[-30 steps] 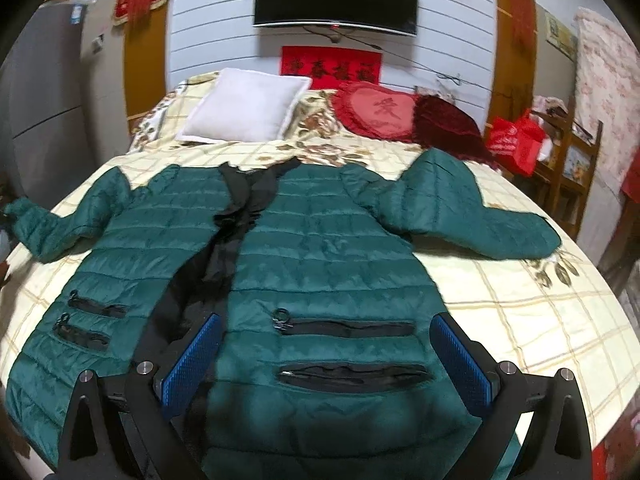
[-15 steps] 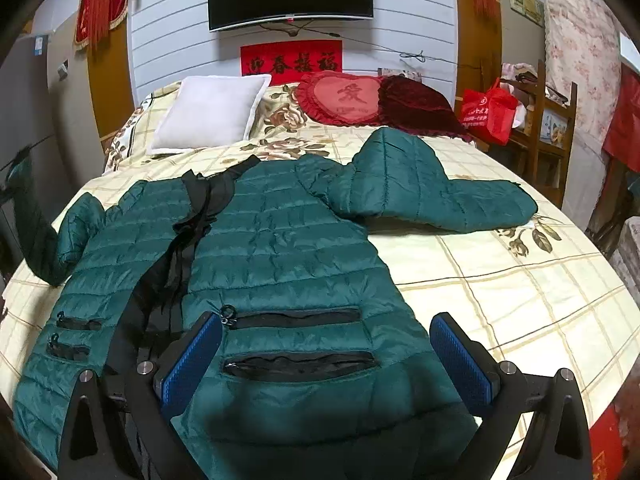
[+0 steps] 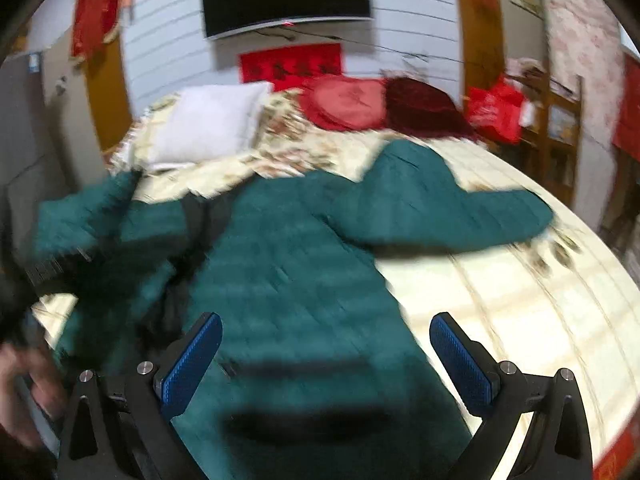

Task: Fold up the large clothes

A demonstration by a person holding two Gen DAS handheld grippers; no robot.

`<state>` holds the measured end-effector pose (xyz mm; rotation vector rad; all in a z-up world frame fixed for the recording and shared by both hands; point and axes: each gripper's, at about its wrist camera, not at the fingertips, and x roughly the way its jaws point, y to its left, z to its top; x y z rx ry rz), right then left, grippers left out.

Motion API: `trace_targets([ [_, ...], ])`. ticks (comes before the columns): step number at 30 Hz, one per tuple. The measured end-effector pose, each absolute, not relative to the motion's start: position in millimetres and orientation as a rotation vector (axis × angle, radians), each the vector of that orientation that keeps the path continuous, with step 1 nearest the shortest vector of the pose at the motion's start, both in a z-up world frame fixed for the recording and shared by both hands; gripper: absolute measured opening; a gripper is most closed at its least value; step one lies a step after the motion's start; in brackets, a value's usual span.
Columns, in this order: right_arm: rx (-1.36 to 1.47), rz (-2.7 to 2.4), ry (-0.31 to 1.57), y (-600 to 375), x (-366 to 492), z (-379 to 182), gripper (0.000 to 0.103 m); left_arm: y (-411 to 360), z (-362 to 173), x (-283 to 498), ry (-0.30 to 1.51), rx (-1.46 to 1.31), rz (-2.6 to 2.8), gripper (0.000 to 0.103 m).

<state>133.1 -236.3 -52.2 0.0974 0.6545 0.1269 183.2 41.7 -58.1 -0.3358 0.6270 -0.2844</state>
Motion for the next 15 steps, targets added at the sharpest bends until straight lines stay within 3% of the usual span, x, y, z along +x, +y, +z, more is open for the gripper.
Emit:
trace_targets([
  [8,0.394,0.432,0.743,-197.1,216.7,-69.4,0.103,16.4,-82.7,201.8,0.827,-0.275,-0.309,0.011],
  [15,0.750,0.664,0.883,-168.4,259.3,-106.4,0.102,11.2,-72.5,183.5,0.810,-0.231,-0.341,0.035],
])
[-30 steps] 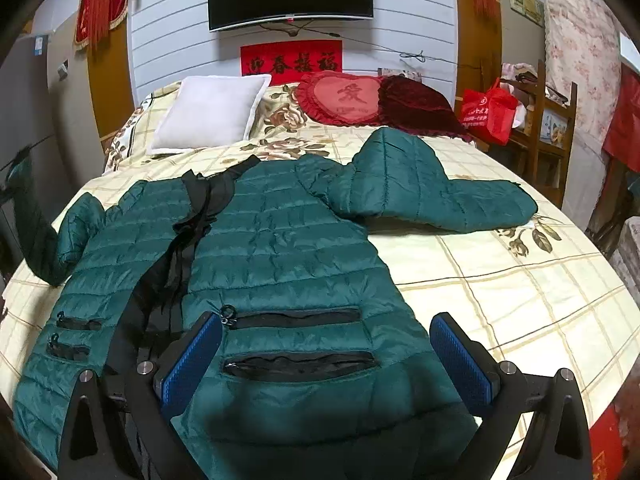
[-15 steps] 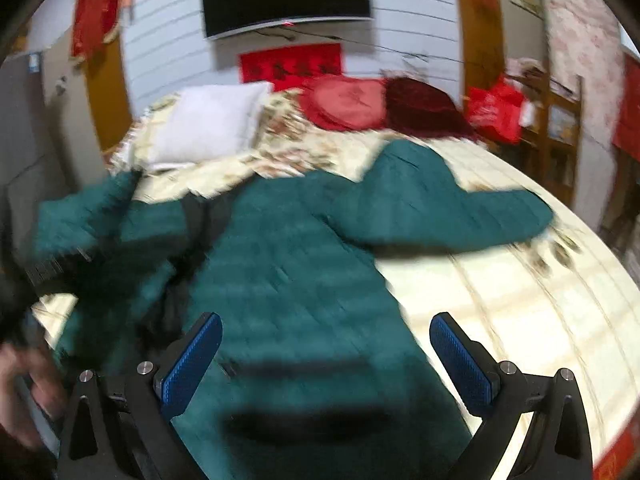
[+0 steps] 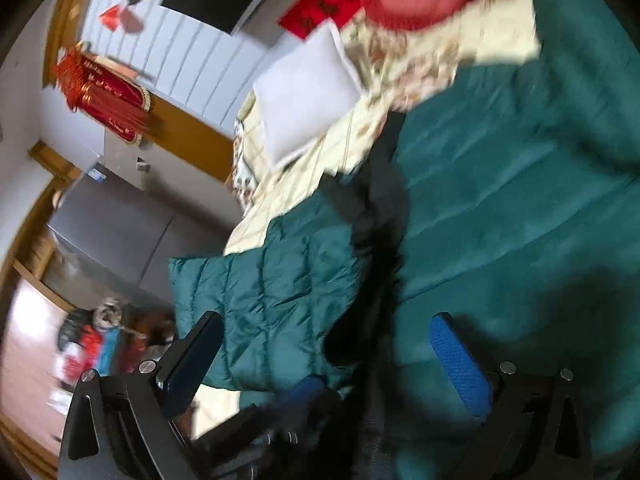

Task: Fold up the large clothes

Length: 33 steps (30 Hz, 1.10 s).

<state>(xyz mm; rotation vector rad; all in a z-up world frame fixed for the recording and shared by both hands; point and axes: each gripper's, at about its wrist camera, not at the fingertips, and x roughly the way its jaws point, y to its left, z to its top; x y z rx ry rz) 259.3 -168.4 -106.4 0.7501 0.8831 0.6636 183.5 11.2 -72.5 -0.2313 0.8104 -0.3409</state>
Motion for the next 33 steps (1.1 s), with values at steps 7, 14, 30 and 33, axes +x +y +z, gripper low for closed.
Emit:
trace_targets([
  [7,0.628,0.691,1.002,-118.0,282.9,-118.3,0.067,63.9,-67.1,130.5,0.728,-0.212,-0.230,0.035],
  [14,0.450,0.591,0.898,-127.0,279.4,-95.9,0.016,106.2,-88.7,121.1,0.734,-0.320,-0.087,0.035],
  [30,0.154,0.298,0.864,-227.1,304.7,-55.8,0.013,124.6,-108.0,126.0,0.788,-0.420,-0.050,0.035],
  [33,0.107,0.209,0.900,-255.3,308.4,-69.8,0.013,125.9,-108.9,127.4,0.791,-0.429,-0.053,0.035],
])
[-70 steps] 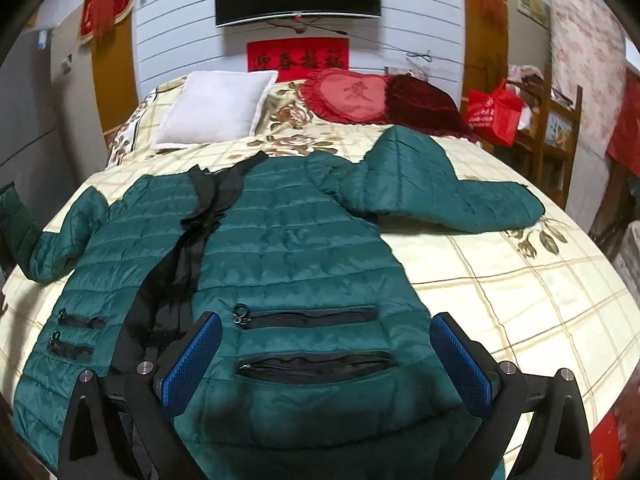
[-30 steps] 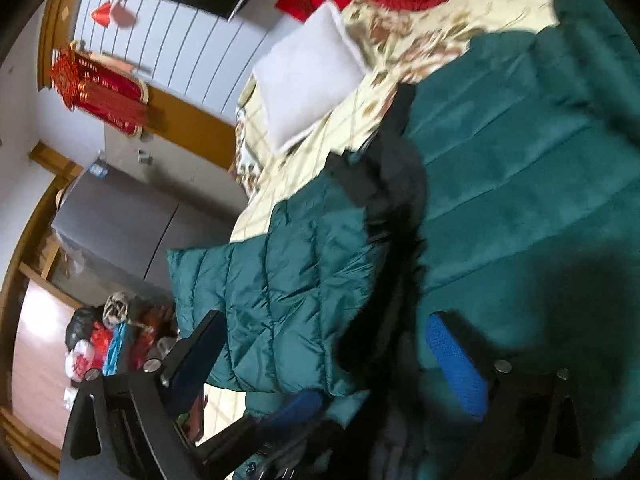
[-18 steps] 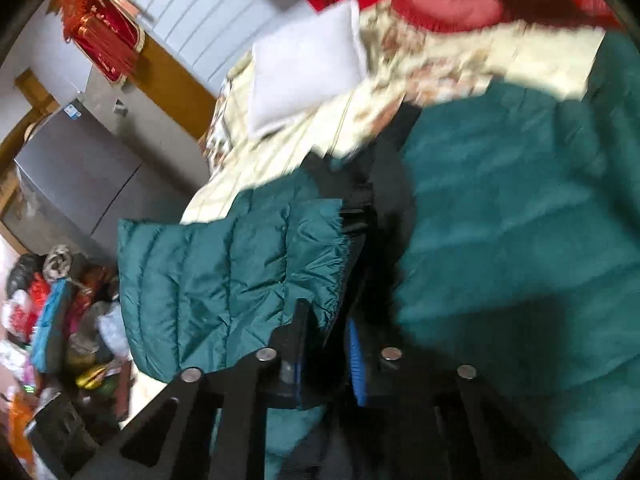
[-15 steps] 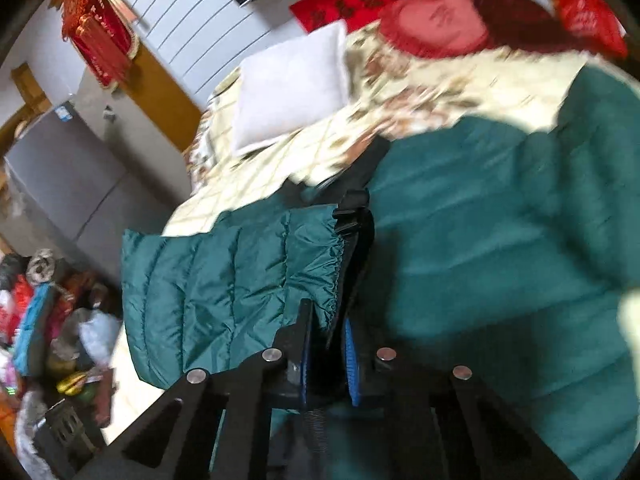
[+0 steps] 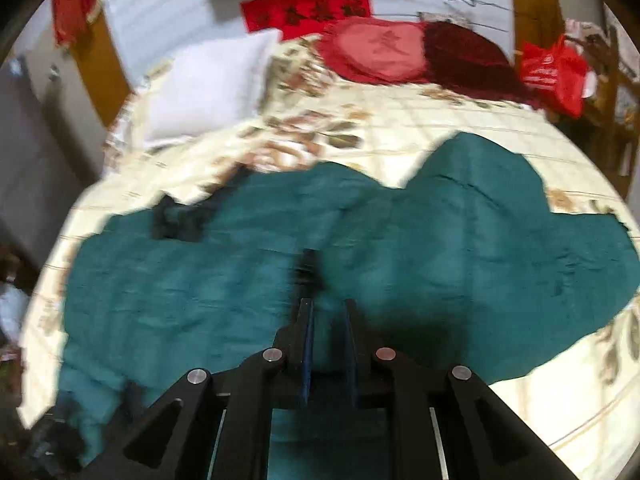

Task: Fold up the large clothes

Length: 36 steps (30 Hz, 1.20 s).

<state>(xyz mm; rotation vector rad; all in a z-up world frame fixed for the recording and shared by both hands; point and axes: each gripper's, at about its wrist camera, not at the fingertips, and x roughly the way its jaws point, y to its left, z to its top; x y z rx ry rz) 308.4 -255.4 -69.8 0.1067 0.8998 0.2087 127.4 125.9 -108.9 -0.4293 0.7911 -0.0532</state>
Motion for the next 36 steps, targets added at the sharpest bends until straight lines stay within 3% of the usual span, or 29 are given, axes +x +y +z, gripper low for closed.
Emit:
trace_targets([
  [5,0.211,0.272,0.819,-269.6,296.9,-63.6,0.013,126.7,-109.5,128.2,0.793,-0.434,-0.055,0.035],
  [8,0.306,0.372,0.868,-263.0,294.5,-71.1,0.013,130.0,-110.5,128.1,0.790,-0.450,-0.063,0.035],
  [14,0.450,0.399,0.940,-261.2,285.8,-106.6,0.024,130.8,-110.6,127.7,0.788,-0.456,-0.066,0.035],
  [19,0.582,0.445,0.908,-260.9,281.6,-111.0,0.059,131.3,-110.3,127.4,0.787,-0.466,-0.070,0.035],
  [21,0.611,0.429,0.900,-263.7,281.8,-108.9,0.066,131.0,-110.3,127.8,0.788,-0.461,-0.067,0.035],
  [28,0.448,0.382,0.954,-240.0,282.8,-117.3,0.065,130.3,-110.1,128.4,0.789,-0.463,-0.068,0.036],
  [29,0.428,0.435,0.937,-233.0,279.2,-114.3,0.061,130.4,-110.2,128.2,0.789,-0.463,-0.067,0.036],
  [31,0.409,0.491,0.893,-227.4,274.1,-107.6,0.030,130.4,-110.2,128.3,0.788,-0.466,-0.069,0.035],
  [36,0.411,0.393,0.850,-253.4,279.7,-92.9,0.021,130.1,-110.9,128.2,0.788,-0.468,-0.071,0.035],
])
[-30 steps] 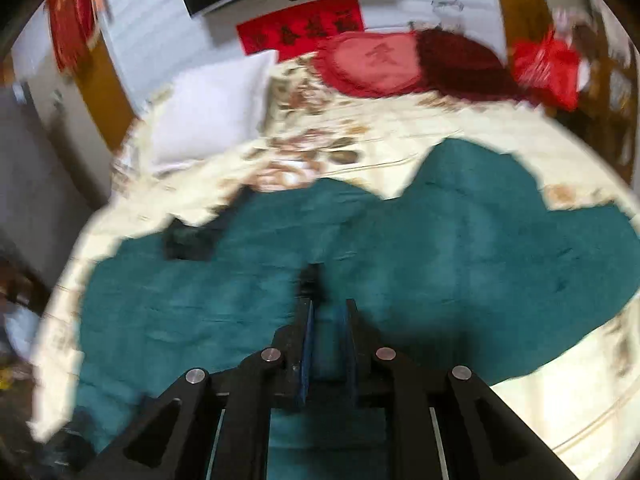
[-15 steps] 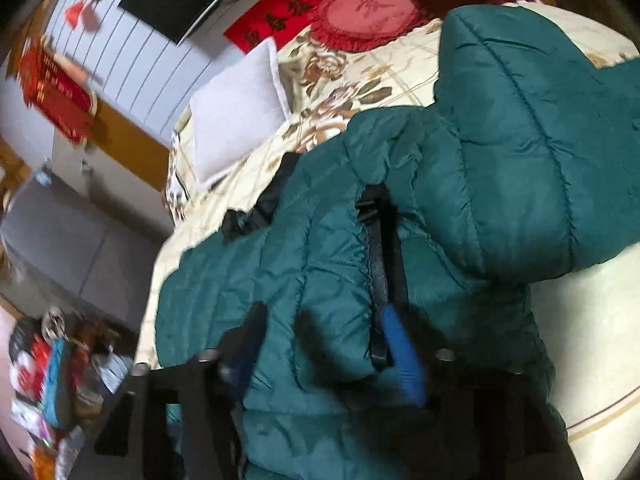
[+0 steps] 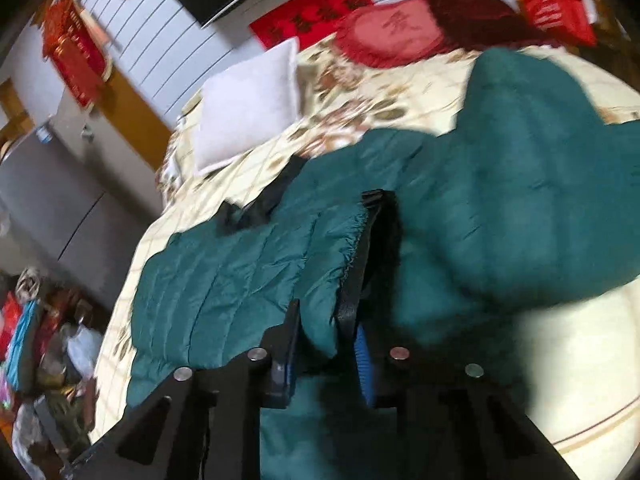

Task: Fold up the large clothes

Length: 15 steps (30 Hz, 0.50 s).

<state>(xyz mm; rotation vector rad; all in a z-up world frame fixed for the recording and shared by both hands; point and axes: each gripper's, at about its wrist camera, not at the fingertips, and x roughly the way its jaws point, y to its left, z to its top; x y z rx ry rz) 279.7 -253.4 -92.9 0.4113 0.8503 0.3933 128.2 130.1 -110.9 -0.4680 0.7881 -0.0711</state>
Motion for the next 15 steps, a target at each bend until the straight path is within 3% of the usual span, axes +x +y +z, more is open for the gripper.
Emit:
trace_targets([
  [6,0.274,0.288,0.945,-267.2,290.1,-102.4,0.021,129.5,-111.6,129.5,0.797,-0.462,-0.065,0.035],
  [11,0.454,0.363,0.995,-282.2,286.0,-112.1,0.029,142.9,-91.3,141.4,0.816,-0.477,-0.026,0.035],
  [12,0.498,0.378,0.981,-287.0,283.3,-106.8,0.032,146.9,-83.7,145.9,0.802,-0.474,-0.019,0.035],
  [14,0.530,0.375,0.934,-296.0,276.1,-93.2,0.052,156.4,-63.7,163.4,0.760,-0.420,0.009,0.036],
  [15,0.532,0.356,0.908,-298.5,273.1,-86.0,0.067,159.8,-56.5,172.6,0.748,-0.390,0.034,0.036],
])
